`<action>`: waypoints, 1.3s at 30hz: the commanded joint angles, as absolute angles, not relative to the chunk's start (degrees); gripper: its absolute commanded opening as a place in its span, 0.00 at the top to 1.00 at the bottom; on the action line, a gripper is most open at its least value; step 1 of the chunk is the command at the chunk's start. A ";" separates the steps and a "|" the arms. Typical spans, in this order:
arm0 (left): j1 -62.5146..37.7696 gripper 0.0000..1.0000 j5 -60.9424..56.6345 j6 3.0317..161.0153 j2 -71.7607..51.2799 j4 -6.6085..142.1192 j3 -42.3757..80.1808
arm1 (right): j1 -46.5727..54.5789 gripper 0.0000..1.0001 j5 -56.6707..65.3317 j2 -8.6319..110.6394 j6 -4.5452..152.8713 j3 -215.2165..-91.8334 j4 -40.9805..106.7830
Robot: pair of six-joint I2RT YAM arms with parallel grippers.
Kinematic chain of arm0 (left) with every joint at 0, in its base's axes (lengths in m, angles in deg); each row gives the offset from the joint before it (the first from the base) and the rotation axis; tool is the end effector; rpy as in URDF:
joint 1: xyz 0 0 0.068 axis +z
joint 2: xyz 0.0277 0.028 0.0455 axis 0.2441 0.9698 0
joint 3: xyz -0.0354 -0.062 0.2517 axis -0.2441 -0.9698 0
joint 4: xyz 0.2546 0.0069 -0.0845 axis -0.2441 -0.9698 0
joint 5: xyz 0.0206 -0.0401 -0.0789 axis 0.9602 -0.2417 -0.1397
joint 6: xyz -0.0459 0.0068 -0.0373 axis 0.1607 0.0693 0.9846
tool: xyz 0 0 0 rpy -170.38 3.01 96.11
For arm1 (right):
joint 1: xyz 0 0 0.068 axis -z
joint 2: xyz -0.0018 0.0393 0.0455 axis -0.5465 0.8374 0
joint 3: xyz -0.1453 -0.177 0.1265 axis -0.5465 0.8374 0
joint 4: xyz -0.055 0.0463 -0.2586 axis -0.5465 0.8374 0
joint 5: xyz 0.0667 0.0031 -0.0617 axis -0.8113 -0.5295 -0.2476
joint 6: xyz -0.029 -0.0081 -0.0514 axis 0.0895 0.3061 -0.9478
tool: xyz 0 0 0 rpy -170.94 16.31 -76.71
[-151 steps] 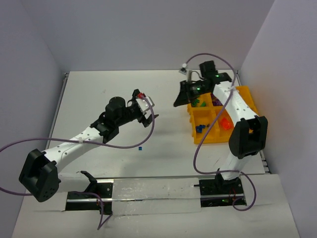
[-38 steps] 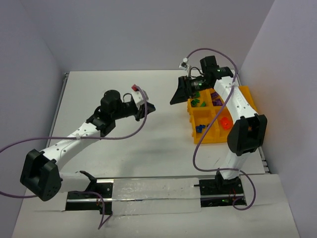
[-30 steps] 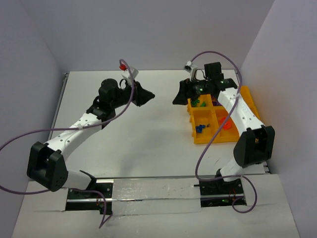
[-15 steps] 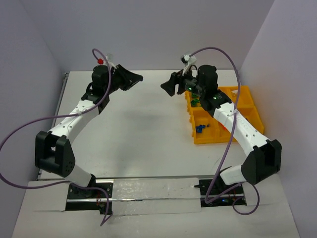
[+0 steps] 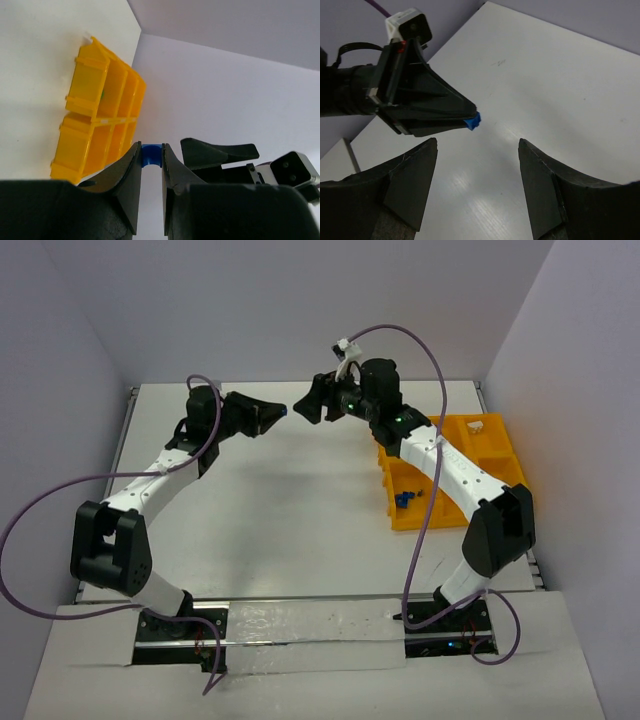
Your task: Sort the legos into containers by color
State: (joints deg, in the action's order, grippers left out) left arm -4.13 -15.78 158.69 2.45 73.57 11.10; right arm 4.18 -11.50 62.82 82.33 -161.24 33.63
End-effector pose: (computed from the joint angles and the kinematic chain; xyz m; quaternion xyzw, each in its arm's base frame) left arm 0.3529 -0.1334 0.2879 -0.3553 0.7072 -0.5651 0.2329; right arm 0.3447 0.2106 0.3613 -0.2204 0.7335 0.3787 0.5197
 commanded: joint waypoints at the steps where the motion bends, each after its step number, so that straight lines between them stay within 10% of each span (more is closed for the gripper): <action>1: -3.80 1.00 -17.99 167.17 1.98 76.22 11.32 | 2.70 0.28 -14.50 63.01 83.83 -164.46 32.56; 39: -5.12 1.00 -21.73 173.56 2.93 81.31 9.75 | 1.23 0.49 -16.15 69.08 78.88 -167.21 32.50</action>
State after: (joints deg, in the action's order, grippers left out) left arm -4.71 -20.37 170.79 2.47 78.05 9.21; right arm 1.71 -15.79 67.86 80.24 -164.08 34.00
